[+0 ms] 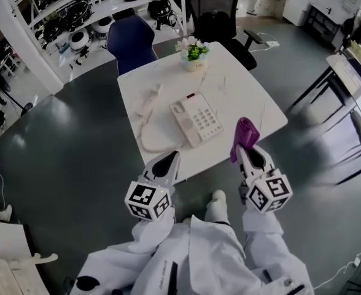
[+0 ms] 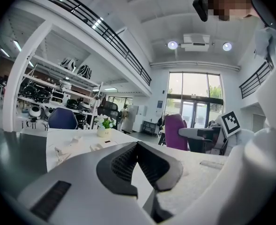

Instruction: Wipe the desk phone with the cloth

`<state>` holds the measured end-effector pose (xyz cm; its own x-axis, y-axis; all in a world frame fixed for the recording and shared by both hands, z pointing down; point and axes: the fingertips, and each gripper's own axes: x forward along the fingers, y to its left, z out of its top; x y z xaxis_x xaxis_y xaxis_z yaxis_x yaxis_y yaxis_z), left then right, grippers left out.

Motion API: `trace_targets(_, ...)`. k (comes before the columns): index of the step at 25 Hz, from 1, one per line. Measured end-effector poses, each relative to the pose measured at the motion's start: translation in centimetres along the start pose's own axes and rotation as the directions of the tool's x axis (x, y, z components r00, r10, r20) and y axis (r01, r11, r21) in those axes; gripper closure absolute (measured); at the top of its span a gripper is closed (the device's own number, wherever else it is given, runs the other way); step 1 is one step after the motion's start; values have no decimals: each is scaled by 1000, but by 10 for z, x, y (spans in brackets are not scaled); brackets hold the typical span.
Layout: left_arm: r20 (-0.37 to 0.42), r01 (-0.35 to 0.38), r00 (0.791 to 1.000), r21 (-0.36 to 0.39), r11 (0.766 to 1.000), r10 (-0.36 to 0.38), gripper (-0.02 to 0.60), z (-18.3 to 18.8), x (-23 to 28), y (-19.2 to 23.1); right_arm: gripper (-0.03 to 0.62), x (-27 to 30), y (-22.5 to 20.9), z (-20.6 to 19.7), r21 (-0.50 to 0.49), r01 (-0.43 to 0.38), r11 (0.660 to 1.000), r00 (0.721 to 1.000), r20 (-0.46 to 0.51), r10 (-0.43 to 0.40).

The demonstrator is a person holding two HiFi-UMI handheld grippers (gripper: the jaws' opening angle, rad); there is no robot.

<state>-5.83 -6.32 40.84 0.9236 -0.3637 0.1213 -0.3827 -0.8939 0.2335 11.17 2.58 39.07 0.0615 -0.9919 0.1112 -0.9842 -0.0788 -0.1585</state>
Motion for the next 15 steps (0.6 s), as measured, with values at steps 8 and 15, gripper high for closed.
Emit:
trace_targets(8,-11,-118,993,-40,992,117,583,-1,37,30,556,55,-34,2,-2,-89,996,996,-33,89)
trace_targets(15,-43,-221,975,-66,973,218,583,-3,77,49,556,116,-65,3,11,-202,979,976,-78,202)
